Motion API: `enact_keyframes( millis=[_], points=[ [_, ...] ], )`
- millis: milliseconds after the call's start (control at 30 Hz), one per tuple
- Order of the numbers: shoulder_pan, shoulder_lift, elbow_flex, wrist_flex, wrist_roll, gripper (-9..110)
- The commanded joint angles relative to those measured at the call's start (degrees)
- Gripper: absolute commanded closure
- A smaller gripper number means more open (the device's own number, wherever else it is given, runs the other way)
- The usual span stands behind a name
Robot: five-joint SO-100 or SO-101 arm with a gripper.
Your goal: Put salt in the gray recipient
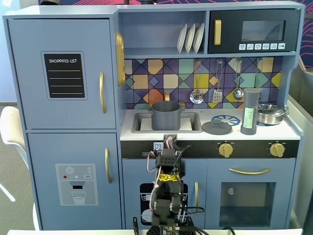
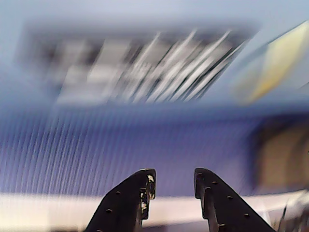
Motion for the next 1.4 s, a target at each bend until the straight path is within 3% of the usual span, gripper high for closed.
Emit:
enact_keyframes(
  millis=[0, 167, 400, 600, 733, 833, 1100, 1367],
  points=[
    [12.83, -2.64, -11.87, -4.13, -1.41, 101],
    [26.28, -6.42, -17.49, -16.35, -2.55, 101],
    [34.80, -15.29, -19.51, -39.81, -0.53, 100],
    [36.12, -26.28, -24.17, -54.49, 2.99, 78],
    [36.12, -31.20, -26.46, -60.03, 4.31, 61],
    [36.74, -33.93, -27.69, -60.73, 3.87, 55],
    [36.65, -44.38, -34.01, -67.68, 4.48, 48],
    [37.35, -55.81, -41.84, -76.03, 2.72, 49]
  ],
)
